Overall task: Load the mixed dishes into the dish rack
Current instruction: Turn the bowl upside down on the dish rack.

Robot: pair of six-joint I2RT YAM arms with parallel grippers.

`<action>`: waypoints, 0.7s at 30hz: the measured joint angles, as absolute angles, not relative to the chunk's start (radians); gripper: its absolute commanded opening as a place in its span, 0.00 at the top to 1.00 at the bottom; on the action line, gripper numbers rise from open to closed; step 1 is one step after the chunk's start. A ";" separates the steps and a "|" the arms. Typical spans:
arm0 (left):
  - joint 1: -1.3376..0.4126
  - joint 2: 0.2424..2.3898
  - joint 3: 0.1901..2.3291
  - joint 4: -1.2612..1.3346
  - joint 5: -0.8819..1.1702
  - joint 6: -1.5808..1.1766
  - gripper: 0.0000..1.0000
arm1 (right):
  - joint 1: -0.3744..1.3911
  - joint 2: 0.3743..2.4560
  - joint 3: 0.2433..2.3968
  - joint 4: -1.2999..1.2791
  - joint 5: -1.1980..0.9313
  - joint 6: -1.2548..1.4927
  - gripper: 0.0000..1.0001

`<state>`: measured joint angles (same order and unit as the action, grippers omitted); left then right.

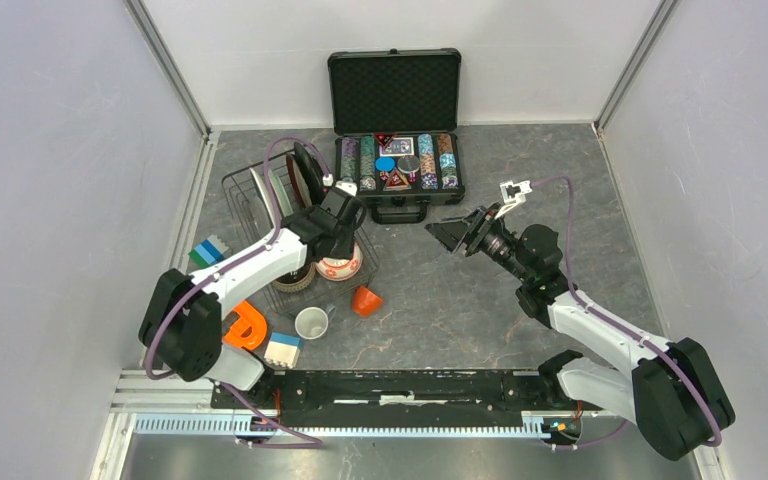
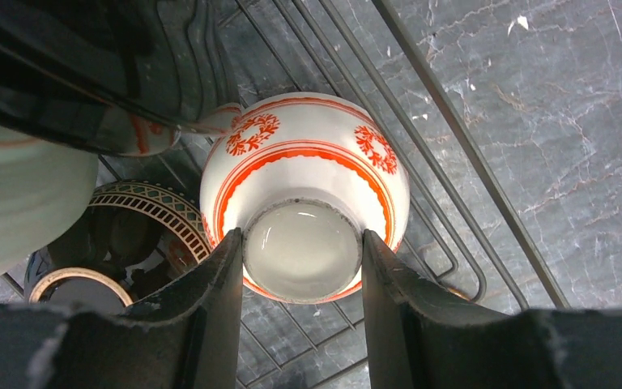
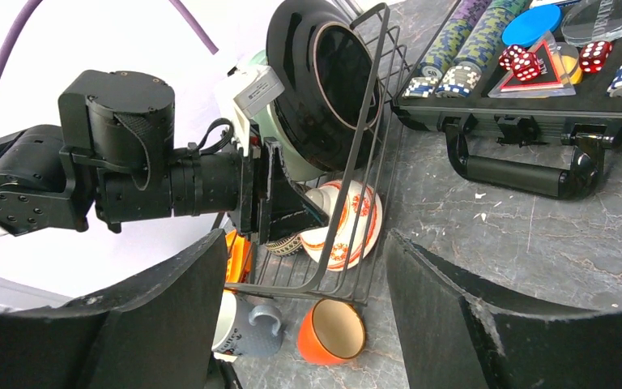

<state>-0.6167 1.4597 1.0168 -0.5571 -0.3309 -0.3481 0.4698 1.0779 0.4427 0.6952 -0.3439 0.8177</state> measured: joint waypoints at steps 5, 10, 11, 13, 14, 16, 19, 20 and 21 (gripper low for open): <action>-0.606 1.481 1.026 -0.537 -0.345 -0.348 0.84 | 0.469 1.076 0.441 0.702 -0.348 0.822 0.25; -0.603 1.506 1.040 -0.523 -0.370 -0.348 0.77 | 0.469 1.070 0.434 0.704 -0.355 0.825 0.25; -0.601 1.508 1.041 -0.521 -0.372 -0.348 0.77 | 0.469 1.070 0.434 0.704 -0.357 0.825 0.25; -0.601 1.508 1.041 -0.519 -0.377 -0.348 0.70 | 0.469 1.070 0.433 0.706 -0.358 0.825 0.25; -0.601 1.508 1.041 -0.519 -0.379 -0.348 0.64 | 0.468 1.069 0.433 0.706 -0.358 0.825 0.25; -0.601 1.508 1.041 -0.518 -0.383 -0.348 0.64 | 0.468 1.069 0.433 0.707 -0.359 0.825 0.25; -0.601 1.508 1.040 -0.517 -0.387 -0.348 0.48 | 0.468 1.068 0.431 0.710 -0.358 0.825 0.25; -0.601 1.508 1.040 -0.516 -0.388 -0.348 0.43 | 0.468 1.068 0.430 0.711 -0.358 0.826 0.25; -0.601 1.508 1.040 -0.516 -0.389 -0.348 0.39 | 0.468 1.068 0.429 0.712 -0.359 0.826 0.25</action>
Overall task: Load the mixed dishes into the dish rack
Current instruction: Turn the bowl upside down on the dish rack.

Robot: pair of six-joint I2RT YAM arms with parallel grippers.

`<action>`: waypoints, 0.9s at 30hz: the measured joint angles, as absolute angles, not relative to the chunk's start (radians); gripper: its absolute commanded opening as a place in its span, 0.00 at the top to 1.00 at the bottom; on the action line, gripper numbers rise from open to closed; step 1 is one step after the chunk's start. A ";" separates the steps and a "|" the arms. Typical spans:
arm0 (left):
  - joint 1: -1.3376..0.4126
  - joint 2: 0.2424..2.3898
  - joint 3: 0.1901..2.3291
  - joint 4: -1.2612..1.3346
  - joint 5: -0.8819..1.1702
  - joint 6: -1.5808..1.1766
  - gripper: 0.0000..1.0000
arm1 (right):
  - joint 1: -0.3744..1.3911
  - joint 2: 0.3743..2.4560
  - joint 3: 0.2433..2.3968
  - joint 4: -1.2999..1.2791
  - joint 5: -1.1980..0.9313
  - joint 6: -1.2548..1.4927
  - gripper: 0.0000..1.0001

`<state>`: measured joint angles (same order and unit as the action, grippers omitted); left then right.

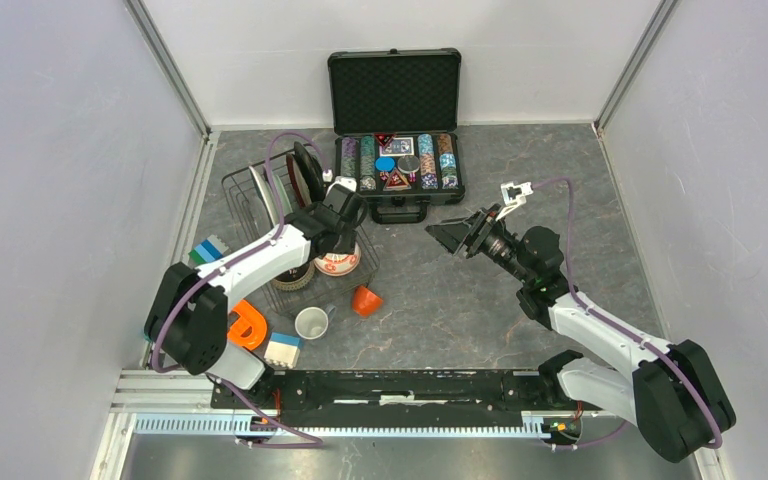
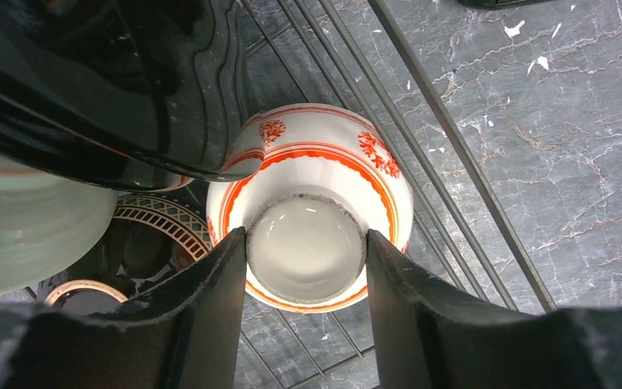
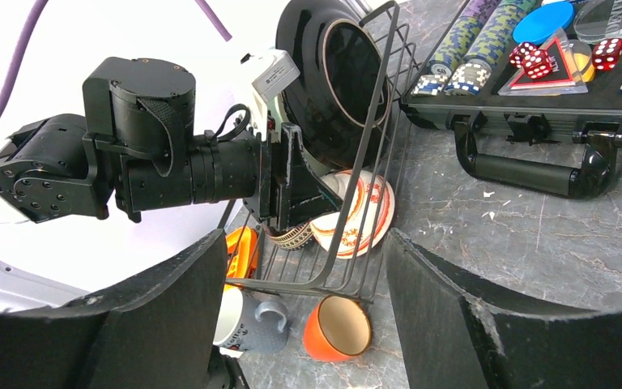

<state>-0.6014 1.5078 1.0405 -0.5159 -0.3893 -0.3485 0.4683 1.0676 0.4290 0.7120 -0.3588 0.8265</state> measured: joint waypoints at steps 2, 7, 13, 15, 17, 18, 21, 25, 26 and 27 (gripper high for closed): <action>-0.601 1.505 1.040 -0.519 -0.396 -0.348 0.35 | 0.468 1.068 0.429 0.715 -0.362 0.830 0.25; -0.595 1.476 1.040 -0.518 -0.420 -0.347 0.27 | 0.468 1.068 0.427 0.728 -0.363 0.836 0.25; -0.594 1.398 1.040 -0.519 -0.427 -0.347 0.23 | 0.467 1.068 0.427 0.739 -0.366 0.841 0.25; -0.594 1.361 1.032 -0.519 -0.422 -0.347 0.21 | 0.466 1.068 0.427 0.741 -0.366 0.841 0.25; -0.593 1.321 1.022 -0.522 -0.409 -0.347 0.19 | 0.466 1.069 0.427 0.741 -0.366 0.841 0.25; -0.593 1.300 1.017 -0.523 -0.398 -0.347 0.19 | 0.466 1.069 0.427 0.743 -0.366 0.841 0.25; -0.591 1.234 0.998 -0.526 -0.338 -0.347 0.16 | 0.466 1.076 0.427 0.749 -0.367 0.842 0.25; -0.591 1.099 0.942 -0.554 -0.222 -0.348 0.14 | 0.464 1.088 0.427 0.748 -0.373 0.842 0.25; -0.591 1.058 0.929 -0.567 -0.195 -0.349 0.14 | 0.464 1.090 0.427 0.748 -0.373 0.842 0.25; -0.591 1.023 0.919 -0.580 -0.175 -0.351 0.14 | 0.464 1.093 0.427 0.749 -0.373 0.842 0.25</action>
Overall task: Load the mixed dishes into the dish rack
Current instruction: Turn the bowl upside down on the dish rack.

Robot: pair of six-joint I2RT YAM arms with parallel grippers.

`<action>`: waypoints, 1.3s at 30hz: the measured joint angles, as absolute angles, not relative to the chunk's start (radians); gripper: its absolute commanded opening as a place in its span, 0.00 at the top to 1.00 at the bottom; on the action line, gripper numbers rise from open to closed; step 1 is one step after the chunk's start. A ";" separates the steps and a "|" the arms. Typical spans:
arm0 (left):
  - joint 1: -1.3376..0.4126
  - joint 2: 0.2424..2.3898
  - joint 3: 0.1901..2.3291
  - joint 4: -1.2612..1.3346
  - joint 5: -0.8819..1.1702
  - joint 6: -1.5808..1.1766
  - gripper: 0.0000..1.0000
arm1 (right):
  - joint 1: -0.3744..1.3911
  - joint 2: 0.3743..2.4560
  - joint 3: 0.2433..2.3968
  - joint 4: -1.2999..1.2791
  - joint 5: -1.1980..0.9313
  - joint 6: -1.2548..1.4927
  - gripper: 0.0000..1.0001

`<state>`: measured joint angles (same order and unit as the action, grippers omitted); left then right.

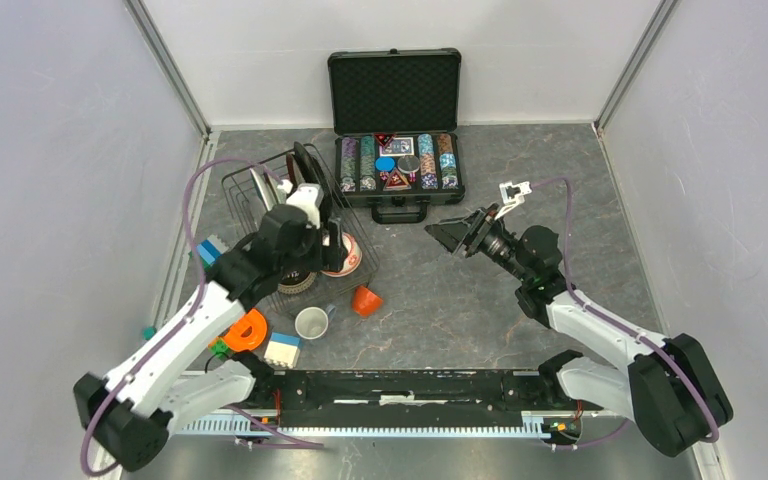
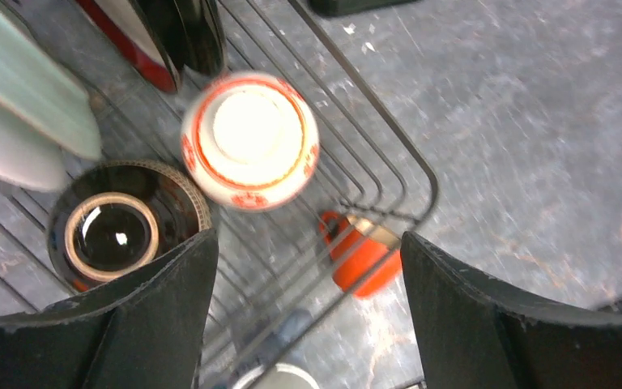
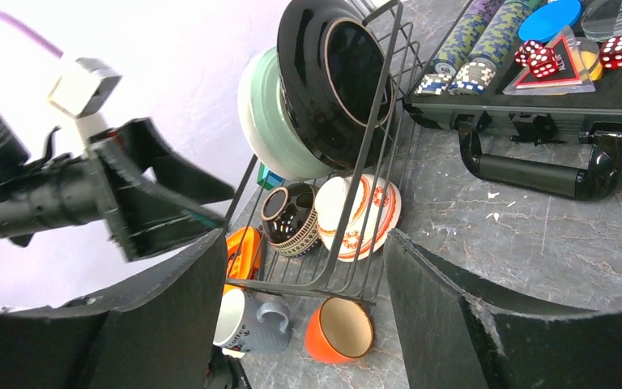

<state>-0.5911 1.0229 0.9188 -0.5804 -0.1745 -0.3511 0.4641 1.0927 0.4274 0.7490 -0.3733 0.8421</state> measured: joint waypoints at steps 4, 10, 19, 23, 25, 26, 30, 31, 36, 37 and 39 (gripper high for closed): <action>-0.603 0.855 0.886 -0.656 -0.107 -0.381 0.15 | 0.463 1.111 0.427 0.760 -0.374 0.842 0.25; -0.645 0.736 0.885 -0.750 -0.044 -0.442 0.19 | 0.463 1.150 0.427 0.780 -0.384 0.850 0.25; -0.974 0.842 0.875 -0.881 -0.131 -0.561 0.33 | 0.450 1.163 0.427 0.805 -0.392 0.857 0.25; -1.025 0.904 0.875 -0.963 -0.200 -0.596 0.34 | 0.443 1.163 0.426 0.808 -0.392 0.859 0.25; -1.040 0.934 0.875 -0.980 -0.229 -0.609 0.34 | 0.442 1.163 0.424 0.808 -0.392 0.859 0.25; -1.049 0.954 0.875 -0.987 -0.242 -0.615 0.34 | 0.442 1.163 0.423 0.808 -0.393 0.859 0.25; -1.074 1.037 0.874 -1.002 -0.285 -0.634 0.35 | 0.439 1.163 0.422 0.808 -0.397 0.860 0.25; -1.078 1.054 0.873 -1.003 -0.291 -0.638 0.37 | 0.436 1.162 0.421 0.808 -0.398 0.860 0.25; -1.086 1.113 0.848 -1.001 -0.321 -0.660 0.40 | 0.428 1.162 0.415 0.808 -0.400 0.860 0.25; -1.086 1.119 0.841 -1.002 -0.326 -0.664 0.40 | 0.427 1.162 0.414 0.808 -0.401 0.860 0.25; -1.086 1.131 0.827 -1.002 -0.339 -0.670 0.43 | 0.423 1.162 0.413 0.809 -0.402 0.860 0.25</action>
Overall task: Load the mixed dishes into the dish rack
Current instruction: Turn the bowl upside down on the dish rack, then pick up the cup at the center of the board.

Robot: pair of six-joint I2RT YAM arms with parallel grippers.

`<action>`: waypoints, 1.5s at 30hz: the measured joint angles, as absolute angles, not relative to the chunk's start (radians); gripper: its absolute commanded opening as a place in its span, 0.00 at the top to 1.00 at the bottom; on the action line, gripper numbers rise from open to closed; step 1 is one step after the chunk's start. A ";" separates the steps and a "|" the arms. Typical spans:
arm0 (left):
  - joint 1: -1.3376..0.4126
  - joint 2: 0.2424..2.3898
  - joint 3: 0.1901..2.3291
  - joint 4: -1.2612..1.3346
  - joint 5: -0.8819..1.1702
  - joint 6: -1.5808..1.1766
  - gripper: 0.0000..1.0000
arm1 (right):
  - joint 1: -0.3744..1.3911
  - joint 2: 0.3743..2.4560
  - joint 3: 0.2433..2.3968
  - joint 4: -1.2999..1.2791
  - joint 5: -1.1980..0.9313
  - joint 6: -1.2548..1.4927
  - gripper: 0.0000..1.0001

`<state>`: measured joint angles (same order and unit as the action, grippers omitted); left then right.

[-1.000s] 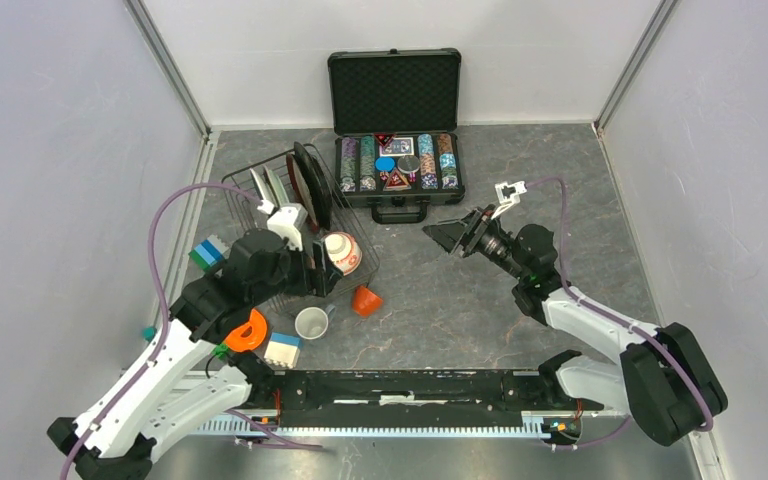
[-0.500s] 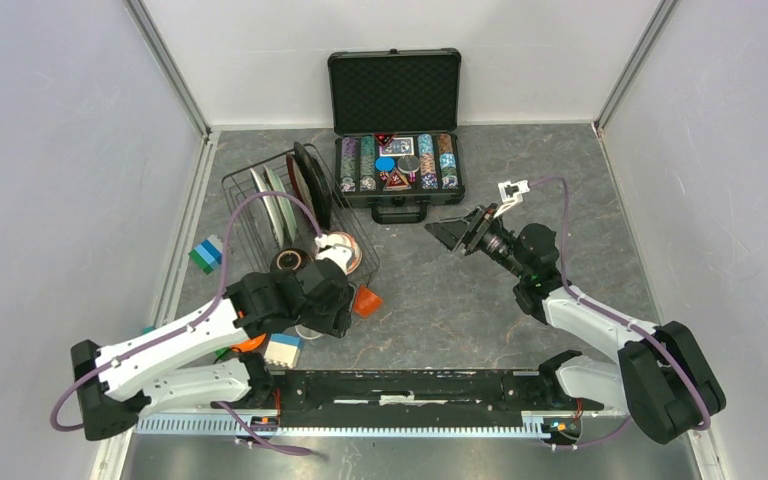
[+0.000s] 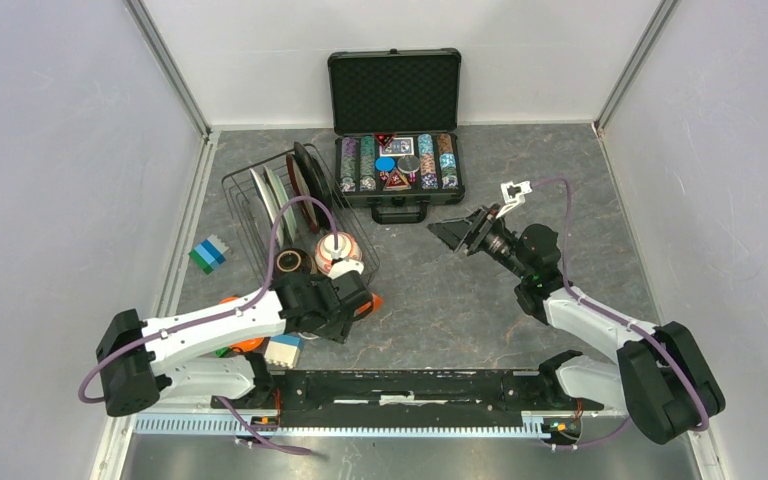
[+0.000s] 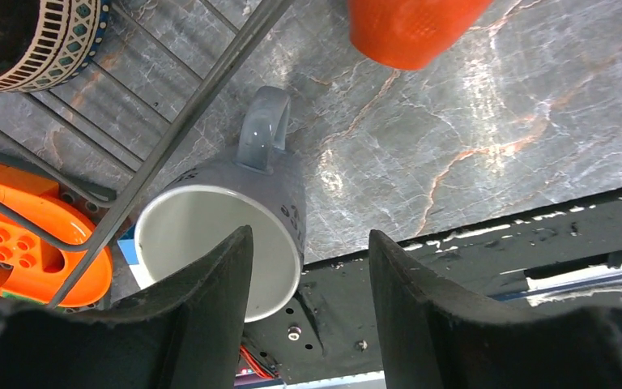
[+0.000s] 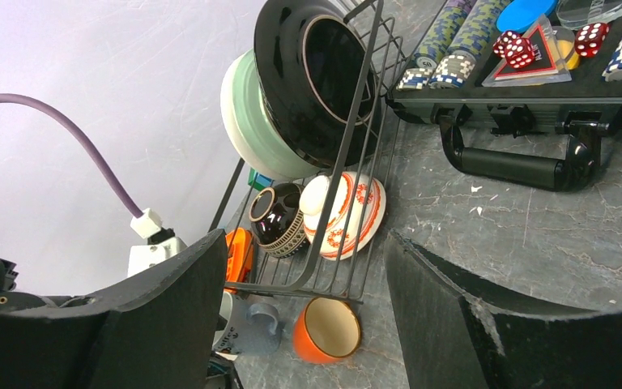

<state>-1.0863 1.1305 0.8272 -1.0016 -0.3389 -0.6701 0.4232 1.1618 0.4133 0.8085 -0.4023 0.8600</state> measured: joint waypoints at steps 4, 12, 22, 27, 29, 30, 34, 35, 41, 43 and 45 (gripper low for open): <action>-1.086 1.159 0.807 -0.990 -0.344 -0.678 0.55 | 0.419 1.162 0.410 0.814 -0.406 0.867 0.25; -1.088 1.200 0.778 -0.961 -0.342 -0.687 0.78 | 0.410 1.159 0.403 0.816 -0.411 0.870 0.25; -1.090 1.176 0.778 -0.940 -0.294 -0.686 0.98 | 0.403 1.153 0.398 0.820 -0.414 0.877 0.25; -1.091 1.065 0.785 -0.942 -0.243 -0.678 0.98 | 0.403 1.153 0.395 0.823 -0.419 0.881 0.24; -1.091 1.027 0.796 -0.943 -0.226 -0.671 0.98 | 0.403 1.153 0.393 0.829 -0.420 0.886 0.23; -1.091 1.000 0.805 -0.941 -0.218 -0.664 0.98 | 0.402 1.153 0.391 0.834 -0.421 0.887 0.23; -1.090 0.913 0.856 -0.912 -0.208 -0.640 0.98 | 0.399 1.153 0.387 0.861 -0.430 0.897 0.16; -1.090 0.901 0.867 -0.899 -0.208 -0.633 0.98 | 0.399 1.153 0.385 0.870 -0.434 0.900 0.14; -1.032 0.889 0.933 -0.770 -0.165 -0.561 0.98 | 0.398 1.137 0.359 0.913 -0.451 0.913 0.08; -1.001 0.889 0.934 -0.725 -0.127 -0.545 0.98 | 0.398 1.119 0.347 0.929 -0.452 0.913 0.08; -0.967 0.889 0.934 -0.690 -0.087 -0.534 0.98 | 0.398 1.101 0.343 0.939 -0.456 0.912 0.08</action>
<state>-0.9668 0.8886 0.9344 -0.6899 -0.0872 -0.5343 0.3981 1.1011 0.3428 0.9386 -0.4557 0.9119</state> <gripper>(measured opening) 0.133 0.919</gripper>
